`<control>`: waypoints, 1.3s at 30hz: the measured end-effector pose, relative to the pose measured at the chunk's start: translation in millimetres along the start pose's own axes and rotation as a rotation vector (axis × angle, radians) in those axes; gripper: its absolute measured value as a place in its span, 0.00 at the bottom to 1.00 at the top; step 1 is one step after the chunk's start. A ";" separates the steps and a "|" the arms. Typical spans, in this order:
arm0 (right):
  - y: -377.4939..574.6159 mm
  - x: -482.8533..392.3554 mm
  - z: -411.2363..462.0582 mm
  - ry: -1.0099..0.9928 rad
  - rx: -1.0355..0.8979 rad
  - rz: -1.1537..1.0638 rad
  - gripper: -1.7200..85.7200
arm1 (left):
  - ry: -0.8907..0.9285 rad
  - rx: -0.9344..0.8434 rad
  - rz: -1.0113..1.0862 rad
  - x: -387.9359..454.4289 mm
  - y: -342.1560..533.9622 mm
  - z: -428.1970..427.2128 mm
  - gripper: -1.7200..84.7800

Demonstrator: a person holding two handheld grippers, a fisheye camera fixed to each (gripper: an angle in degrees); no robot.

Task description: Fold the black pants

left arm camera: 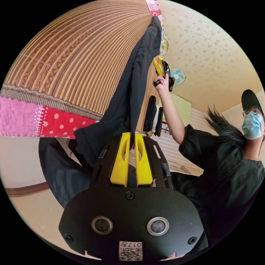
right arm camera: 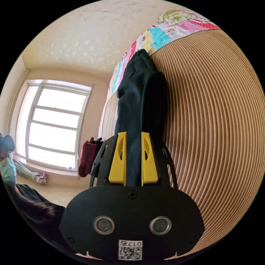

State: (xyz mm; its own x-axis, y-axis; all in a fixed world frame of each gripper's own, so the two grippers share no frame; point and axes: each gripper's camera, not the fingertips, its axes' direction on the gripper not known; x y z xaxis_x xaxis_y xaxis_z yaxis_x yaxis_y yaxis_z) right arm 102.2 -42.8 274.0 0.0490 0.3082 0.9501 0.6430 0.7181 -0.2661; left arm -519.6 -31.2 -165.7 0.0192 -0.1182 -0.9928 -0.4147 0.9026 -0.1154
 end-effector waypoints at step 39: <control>96.5 -24.3 21.8 -0.384 -0.100 0.085 0.07 | -0.072 -0.195 -0.010 -14.8 -222.8 136.9 0.10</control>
State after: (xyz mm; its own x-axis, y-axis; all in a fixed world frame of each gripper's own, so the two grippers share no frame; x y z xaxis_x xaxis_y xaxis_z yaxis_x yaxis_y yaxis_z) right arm 146.4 32.7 221.7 -0.1714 0.5883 0.7902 0.7211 0.6215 -0.3063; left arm -303.0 -173.9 -129.6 0.0860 -0.0905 -0.9922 -0.5827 0.8032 -0.1238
